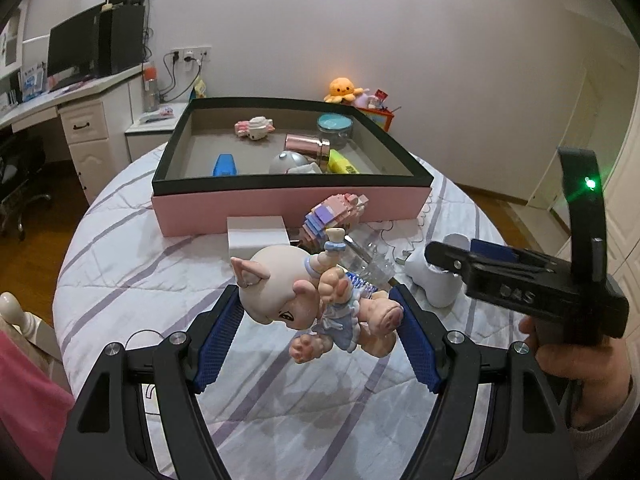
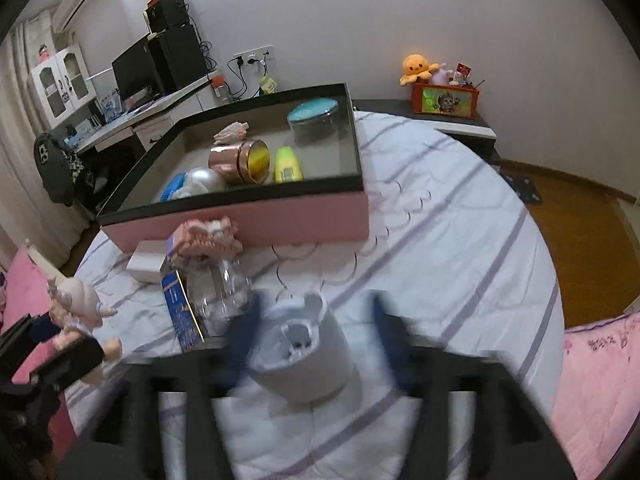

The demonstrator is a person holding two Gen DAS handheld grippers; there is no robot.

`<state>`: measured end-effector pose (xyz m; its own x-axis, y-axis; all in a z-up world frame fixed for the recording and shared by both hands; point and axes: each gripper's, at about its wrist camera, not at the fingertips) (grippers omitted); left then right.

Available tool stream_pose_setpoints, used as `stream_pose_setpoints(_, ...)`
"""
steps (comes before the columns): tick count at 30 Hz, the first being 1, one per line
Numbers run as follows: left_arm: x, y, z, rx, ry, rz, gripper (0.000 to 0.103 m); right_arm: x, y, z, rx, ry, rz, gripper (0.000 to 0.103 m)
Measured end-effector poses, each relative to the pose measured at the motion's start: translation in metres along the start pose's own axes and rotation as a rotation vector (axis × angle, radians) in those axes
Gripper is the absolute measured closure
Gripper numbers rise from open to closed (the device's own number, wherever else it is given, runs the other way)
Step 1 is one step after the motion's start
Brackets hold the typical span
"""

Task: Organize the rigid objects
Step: 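Lift the pig doll with the left tool while the right tool grasps the white plug charger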

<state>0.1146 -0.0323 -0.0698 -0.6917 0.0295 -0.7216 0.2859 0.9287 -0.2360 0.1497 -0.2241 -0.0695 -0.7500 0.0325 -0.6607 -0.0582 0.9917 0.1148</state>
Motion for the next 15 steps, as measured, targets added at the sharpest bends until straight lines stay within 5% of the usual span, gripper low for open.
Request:
stream_pose_setpoints(12,0.002,-0.001,0.005,0.006,0.015,-0.008,0.027,0.013,0.011,0.021,-0.053,0.107,-0.08,0.024)
stream_pose_setpoints(15,0.003,0.0,0.006,0.003,0.018,-0.013,0.027,0.017,0.014,0.023,-0.059,0.1,-0.082,0.045)
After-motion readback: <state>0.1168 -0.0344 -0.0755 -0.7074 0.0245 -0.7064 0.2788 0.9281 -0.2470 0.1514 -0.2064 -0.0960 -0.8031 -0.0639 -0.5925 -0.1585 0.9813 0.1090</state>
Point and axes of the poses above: each gripper's, at about its wrist camera, not at the fingertips, and z roughly the way its jaws point, y to its left, x to its underside, and after that the axes turned 4 degrees about x, right-handed
